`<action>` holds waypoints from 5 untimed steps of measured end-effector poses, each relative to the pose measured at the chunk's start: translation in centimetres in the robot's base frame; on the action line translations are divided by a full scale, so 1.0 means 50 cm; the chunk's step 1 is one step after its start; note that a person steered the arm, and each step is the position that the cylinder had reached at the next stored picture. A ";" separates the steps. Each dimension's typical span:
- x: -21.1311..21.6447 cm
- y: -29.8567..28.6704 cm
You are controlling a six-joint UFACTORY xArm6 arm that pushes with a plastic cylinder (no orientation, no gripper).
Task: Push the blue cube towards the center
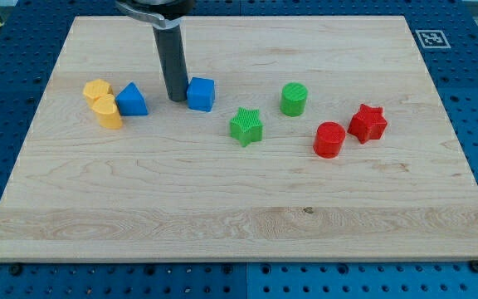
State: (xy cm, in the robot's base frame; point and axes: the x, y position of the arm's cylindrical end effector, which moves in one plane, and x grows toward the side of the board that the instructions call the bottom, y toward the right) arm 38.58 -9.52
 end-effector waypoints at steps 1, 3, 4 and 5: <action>0.007 0.000; 0.008 0.005; 0.008 0.024; 0.008 0.035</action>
